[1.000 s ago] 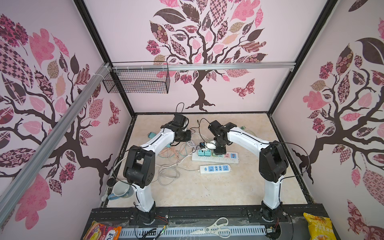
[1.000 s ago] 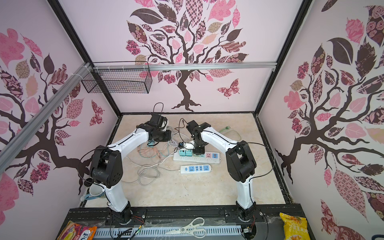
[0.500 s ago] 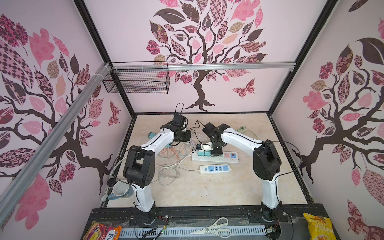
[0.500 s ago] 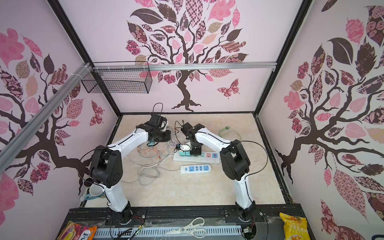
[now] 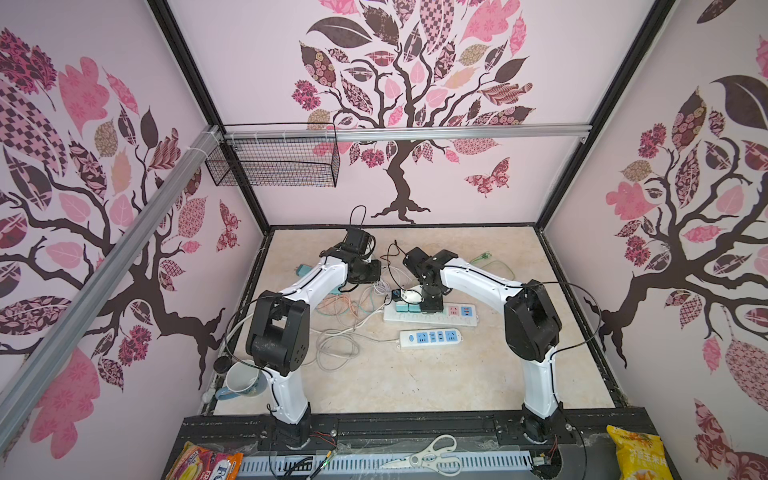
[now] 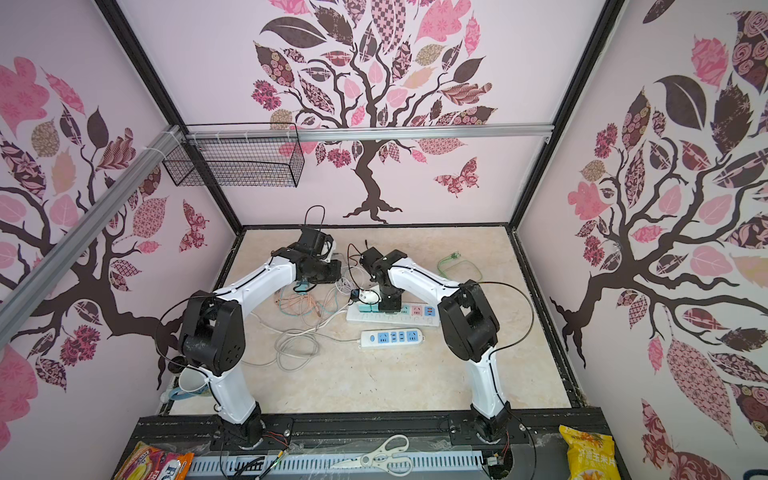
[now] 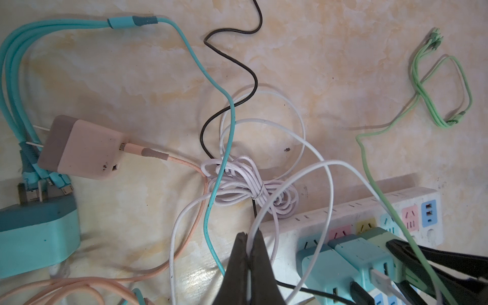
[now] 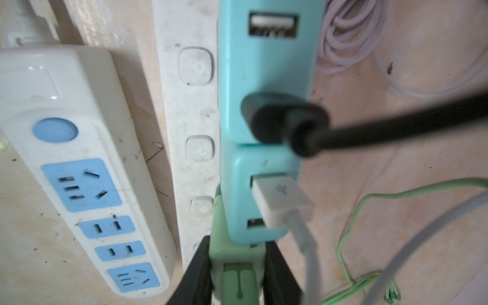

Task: Insert the plug
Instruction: 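Lower the pale green charger with the right gripper into a socket on the white strip, then open and raise the right gripper while left gripper moves toward teal charger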

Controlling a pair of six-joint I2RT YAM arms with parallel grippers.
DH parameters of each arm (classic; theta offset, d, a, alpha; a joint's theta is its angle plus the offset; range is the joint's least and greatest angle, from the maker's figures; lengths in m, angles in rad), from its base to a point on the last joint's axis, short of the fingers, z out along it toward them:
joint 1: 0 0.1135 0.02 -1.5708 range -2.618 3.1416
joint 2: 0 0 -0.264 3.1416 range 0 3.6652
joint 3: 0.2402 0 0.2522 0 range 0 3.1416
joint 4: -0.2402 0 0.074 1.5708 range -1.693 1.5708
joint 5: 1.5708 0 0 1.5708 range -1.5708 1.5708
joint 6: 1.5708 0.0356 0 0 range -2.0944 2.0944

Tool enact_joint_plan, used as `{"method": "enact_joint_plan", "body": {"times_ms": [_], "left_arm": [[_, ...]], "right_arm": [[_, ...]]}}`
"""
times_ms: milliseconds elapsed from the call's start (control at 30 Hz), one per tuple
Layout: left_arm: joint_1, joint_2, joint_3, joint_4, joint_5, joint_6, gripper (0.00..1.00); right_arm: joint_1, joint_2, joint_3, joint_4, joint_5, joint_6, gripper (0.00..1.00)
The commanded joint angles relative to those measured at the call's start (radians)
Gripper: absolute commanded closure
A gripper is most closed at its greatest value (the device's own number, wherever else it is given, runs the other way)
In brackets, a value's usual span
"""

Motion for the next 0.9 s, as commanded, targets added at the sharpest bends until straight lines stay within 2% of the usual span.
{"method": "enact_joint_plan", "body": {"times_ms": [0, 200, 267, 300, 333, 400, 600, 700, 800, 867], "left_arm": [[0.005, -0.022, -0.023, 0.012, 0.012, 0.000, 1.00], [0.006, -0.016, -0.013, 0.008, 0.035, 0.000, 1.00], [0.006, -0.016, -0.011, 0.008, 0.041, -0.002, 1.00], [0.006, -0.016, -0.011, 0.009, 0.044, -0.001, 1.00], [0.006, -0.016, -0.010, 0.010, 0.046, -0.003, 1.00], [0.006, -0.013, -0.006, 0.010, 0.052, -0.004, 1.00], [0.005, -0.001, 0.031, -0.006, 0.062, 0.005, 1.00], [0.004, 0.007, 0.060, -0.013, 0.082, 0.011, 1.00], [0.000, 0.012, 0.094, -0.022, 0.091, 0.022, 1.00], [-0.006, 0.022, 0.120, -0.028, 0.091, 0.030, 1.00]], "right_arm": [[0.002, 0.115, -0.069, 0.046, -0.042, -0.001, 0.90], [-0.018, -0.086, -0.103, 0.090, -0.073, 0.005, 0.62], [-0.027, -0.189, -0.177, 0.171, -0.086, 0.012, 0.43], [-0.032, -0.235, -0.215, 0.218, -0.093, 0.019, 0.31], [-0.037, -0.288, -0.264, 0.275, -0.106, 0.031, 0.14], [-0.052, -0.377, -0.358, 0.378, -0.132, 0.070, 0.01], [-0.099, -0.607, -0.579, 0.631, -0.253, 0.267, 0.00], [-0.146, -0.686, -0.656, 0.772, -0.298, 0.426, 0.00], [-0.184, -0.742, -0.734, 0.938, -0.212, 0.600, 0.00], [-0.200, -0.754, -0.750, 0.987, -0.155, 0.694, 0.00]]}}
